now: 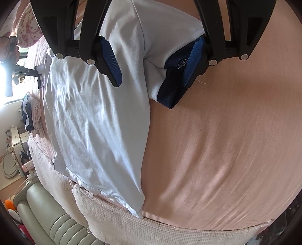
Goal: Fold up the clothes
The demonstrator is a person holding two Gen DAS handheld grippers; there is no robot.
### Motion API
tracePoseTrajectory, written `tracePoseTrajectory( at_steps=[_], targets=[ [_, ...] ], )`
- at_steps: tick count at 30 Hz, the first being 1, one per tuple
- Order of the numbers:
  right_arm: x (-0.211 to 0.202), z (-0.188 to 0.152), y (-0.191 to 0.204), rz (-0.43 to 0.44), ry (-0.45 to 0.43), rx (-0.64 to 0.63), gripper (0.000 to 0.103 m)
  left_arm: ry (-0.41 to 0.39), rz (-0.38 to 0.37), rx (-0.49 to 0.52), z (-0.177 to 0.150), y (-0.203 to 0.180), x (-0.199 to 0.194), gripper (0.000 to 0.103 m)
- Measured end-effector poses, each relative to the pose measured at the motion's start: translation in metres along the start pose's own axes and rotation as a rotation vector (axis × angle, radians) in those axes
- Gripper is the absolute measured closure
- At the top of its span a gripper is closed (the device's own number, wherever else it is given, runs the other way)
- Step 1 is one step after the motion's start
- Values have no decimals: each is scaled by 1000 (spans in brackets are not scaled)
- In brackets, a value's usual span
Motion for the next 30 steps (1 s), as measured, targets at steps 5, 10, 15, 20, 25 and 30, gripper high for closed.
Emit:
tracePoseTrajectory(
  at_steps=[5, 10, 15, 20, 25, 30],
  targets=[
    [2, -2, 10, 105, 12, -31, 81, 0, 4, 4, 0, 0, -1, 38],
    [8, 31, 33, 60, -45, -88, 90, 7, 7, -4, 0, 2, 1, 38],
    [7, 46, 26, 82, -49, -62, 90, 8, 6, -8, 1, 3, 2, 38],
    [-4, 60, 26, 153, -125, -31, 94, 14, 20, 3, 3, 2, 4, 38],
    [7, 68, 15, 135, -51, -33, 89, 8, 9, -10, 3, 5, 2, 38],
    [-11, 39, -20, 54, 8, -40, 37, 10, -3, 1, 5, 3, 1, 38]
  ],
)
Point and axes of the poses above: each gripper's, at about its wrist camera, not at the fingertips, and x roughly the way its jaws point, y to its left, z to its top, the point moved 3 cm from there along x, roughly the way its jaws point, and after that the axes turned 12 degrees about x, right-handed, at the moved point
